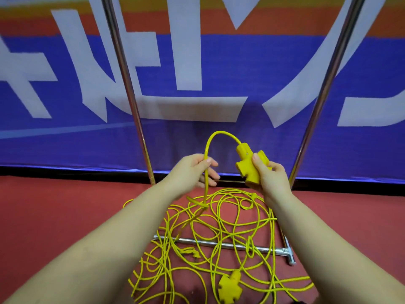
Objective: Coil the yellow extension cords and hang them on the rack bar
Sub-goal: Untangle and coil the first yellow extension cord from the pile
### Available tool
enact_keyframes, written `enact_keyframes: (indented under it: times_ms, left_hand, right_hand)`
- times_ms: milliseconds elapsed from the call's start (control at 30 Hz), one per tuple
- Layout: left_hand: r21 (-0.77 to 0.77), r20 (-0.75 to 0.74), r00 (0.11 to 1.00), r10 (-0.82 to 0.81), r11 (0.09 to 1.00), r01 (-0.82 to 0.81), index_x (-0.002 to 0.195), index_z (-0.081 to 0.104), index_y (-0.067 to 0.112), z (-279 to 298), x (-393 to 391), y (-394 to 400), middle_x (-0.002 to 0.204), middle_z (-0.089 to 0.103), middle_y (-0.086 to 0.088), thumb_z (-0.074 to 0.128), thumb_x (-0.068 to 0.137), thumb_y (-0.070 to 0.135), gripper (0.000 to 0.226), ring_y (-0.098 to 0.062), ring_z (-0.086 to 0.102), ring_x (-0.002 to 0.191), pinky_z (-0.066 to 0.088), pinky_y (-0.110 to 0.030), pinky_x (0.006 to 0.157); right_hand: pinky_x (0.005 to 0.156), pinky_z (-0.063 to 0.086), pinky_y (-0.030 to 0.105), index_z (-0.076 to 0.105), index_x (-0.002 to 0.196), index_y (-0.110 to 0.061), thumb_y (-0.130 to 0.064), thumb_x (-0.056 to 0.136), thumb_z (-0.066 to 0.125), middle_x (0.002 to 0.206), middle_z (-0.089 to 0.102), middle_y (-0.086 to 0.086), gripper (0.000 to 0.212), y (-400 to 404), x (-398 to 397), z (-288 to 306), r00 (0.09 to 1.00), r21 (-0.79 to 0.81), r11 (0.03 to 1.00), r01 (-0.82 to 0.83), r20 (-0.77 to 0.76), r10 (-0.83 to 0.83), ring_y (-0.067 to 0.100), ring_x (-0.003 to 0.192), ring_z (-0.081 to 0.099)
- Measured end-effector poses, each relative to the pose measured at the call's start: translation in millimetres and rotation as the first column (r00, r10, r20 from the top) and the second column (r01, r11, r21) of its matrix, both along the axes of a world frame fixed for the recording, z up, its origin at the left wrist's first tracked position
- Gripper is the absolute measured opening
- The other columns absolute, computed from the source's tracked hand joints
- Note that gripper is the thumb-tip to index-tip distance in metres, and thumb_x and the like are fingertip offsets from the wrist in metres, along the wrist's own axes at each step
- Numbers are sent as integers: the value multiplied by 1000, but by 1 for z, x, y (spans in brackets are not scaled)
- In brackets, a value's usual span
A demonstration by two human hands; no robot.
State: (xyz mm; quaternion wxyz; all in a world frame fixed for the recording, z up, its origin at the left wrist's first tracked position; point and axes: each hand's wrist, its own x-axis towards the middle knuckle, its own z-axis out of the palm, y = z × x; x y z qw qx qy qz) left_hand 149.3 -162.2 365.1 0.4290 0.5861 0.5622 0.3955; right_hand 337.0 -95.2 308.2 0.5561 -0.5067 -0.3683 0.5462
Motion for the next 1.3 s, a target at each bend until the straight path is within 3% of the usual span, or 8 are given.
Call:
enact_keyframes:
  times_ms: [167,400,500,633,733,800,1067,1300]
  left_hand:
    - [-80,315,943,109,993,-89,92,58,16,1,-2,-3,80,68,-1,36,101,26,26,-13,70,65,56,-25,61]
    - [-242,639,727,250,963,-117,94,58,10,-15,-12,12,83,67,-3,36,101,25,28,-13,70,63,57,-24,56]
    - [-312,691,656,304,944,-109,94,57,8,-26,-11,20,84,67,-3,35,101,24,27,-15,68,73,57,-23,58]
    - [-361,752,556,354,927,-103,96,51,7,-51,-18,28,103,64,-12,35,101,21,23,-27,60,100,52,-35,80]
    - [-361,416,890,189,932,-30,101,59,17,-79,-21,25,104,69,-6,36,98,39,31,-22,63,101,45,-36,94]
    - [-327,174,985,13,944,45,97,62,23,-91,-20,21,96,71,0,37,98,40,30,-16,65,94,47,-32,91]
    - [-239,242,965,106,970,-47,91,54,16,-103,-24,34,77,68,-7,47,97,22,11,-10,67,55,55,-22,57]
    - [177,-135,986,97,982,-72,120,58,28,-116,-20,43,109,56,8,49,94,31,28,2,51,102,33,-4,92]
  right_hand:
    - [46,48,22,52,119,0,-24,88,63,97,62,17,40,-16,-7,-31,973,-133,968,-211,65,221,12,59,64]
    - [94,39,21,54,123,-26,-41,88,57,119,58,-9,38,-45,-29,-20,820,53,887,-459,410,400,3,110,53]
    - [90,45,28,66,99,-21,-33,87,62,98,68,-4,17,-49,-39,-25,611,44,742,-669,601,515,5,93,61]
    - [80,49,39,65,77,-15,-32,92,55,77,70,7,24,-37,-45,-30,646,106,797,-595,654,395,20,76,66]
    - [75,52,37,60,69,-22,-27,95,49,69,70,0,29,-27,-52,-30,712,135,844,-518,615,339,18,68,68]
    - [71,53,38,59,70,-21,-28,97,47,65,67,-2,31,-18,-53,-33,685,105,845,-525,640,347,18,63,66]
    - [76,56,46,56,82,-22,-20,89,61,75,58,-1,9,0,-48,-44,603,-70,815,-575,637,480,23,70,63]
    - [77,49,30,68,114,-24,-25,91,57,75,62,-14,25,-2,-44,-32,418,119,774,-622,886,199,8,74,58]
